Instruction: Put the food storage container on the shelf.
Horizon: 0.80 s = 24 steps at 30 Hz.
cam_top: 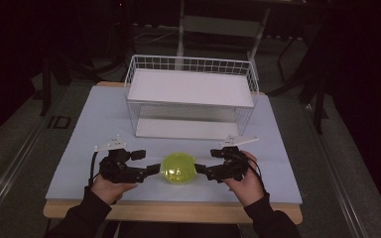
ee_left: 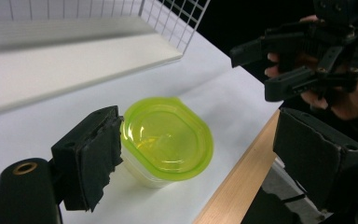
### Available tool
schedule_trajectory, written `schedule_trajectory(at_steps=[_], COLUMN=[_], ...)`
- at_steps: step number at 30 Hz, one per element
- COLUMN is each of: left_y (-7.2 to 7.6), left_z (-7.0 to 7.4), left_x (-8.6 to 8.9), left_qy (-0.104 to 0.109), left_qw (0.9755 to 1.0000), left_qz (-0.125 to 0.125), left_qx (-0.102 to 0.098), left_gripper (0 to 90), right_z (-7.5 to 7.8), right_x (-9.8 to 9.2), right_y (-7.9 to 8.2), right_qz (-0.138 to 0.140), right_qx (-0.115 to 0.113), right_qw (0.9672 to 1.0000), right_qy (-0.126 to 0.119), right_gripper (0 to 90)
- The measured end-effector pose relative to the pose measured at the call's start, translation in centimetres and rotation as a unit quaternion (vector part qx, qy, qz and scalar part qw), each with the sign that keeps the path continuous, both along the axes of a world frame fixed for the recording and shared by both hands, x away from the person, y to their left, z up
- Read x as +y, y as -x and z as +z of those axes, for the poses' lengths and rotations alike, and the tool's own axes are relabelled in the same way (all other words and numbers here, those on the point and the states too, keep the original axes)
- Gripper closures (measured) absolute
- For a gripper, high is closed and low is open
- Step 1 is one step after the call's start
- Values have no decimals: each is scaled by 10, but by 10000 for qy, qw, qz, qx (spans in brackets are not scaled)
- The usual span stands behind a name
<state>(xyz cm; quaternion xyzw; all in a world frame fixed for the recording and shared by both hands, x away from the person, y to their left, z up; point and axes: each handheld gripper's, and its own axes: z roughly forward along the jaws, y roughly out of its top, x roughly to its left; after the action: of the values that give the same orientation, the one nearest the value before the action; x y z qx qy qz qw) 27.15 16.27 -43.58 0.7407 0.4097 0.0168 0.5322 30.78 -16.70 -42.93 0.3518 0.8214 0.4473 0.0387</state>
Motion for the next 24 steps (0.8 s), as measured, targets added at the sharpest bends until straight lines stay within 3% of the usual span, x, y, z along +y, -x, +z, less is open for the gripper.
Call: schedule_trajectory(at_steps=[5,8,13,16,24], left_y=[-12,-18,-26,-28,-32], left_z=[-15,-25,-43,-53,-69], left_x=[-3,-5,-9,-10,-12], left_qy=[4,-46,39,2,84], left_qw=[9995,9989,9954,9933,9875], left_qz=[105,140,176,242,338], left_qx=[299,450,944,1130,1534], left_gripper=[200,200,200,201,304], right_z=[-11,-18,-32,-40,-55], right_x=[4,5,6,8,14], right_y=[-10,-16,-24,-28,-29], right_qz=[-274,-445,-763,-890,-929], right_qx=[257,541,1071,1308,1611], right_qw=[9993,9975,9913,9874,9825], right_qy=[-44,-21,-39,22,90], right_gripper=[155,218,285,325,452])
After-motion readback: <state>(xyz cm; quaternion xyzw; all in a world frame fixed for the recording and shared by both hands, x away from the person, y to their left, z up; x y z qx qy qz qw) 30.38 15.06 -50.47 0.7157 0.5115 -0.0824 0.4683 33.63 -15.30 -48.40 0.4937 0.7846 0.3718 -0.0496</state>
